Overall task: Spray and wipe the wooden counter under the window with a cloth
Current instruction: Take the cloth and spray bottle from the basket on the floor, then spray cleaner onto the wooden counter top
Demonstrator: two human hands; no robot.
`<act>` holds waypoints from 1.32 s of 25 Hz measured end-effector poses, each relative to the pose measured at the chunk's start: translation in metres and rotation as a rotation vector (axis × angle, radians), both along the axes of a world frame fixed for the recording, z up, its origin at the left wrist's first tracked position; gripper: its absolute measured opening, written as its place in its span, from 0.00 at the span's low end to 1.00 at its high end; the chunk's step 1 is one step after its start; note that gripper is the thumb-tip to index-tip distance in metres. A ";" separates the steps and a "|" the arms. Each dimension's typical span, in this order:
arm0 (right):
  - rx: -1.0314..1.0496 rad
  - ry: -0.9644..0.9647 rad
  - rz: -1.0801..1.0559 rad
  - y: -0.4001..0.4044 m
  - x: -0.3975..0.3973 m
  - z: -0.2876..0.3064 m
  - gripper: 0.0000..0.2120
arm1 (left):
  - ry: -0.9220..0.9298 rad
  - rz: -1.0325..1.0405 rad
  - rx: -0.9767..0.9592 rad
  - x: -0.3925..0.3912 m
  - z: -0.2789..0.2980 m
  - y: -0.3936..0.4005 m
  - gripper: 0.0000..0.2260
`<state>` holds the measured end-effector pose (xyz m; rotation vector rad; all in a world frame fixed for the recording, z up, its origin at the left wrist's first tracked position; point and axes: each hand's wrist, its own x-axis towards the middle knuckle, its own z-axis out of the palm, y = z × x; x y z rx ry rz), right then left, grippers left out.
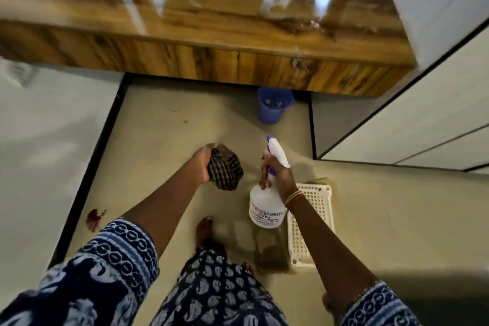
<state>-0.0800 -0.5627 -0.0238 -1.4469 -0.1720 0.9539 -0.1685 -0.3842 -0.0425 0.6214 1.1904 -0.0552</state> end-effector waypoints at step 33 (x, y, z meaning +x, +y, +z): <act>0.434 -0.138 0.545 0.496 0.276 0.244 0.23 | -0.573 0.267 0.356 0.230 0.275 0.485 0.18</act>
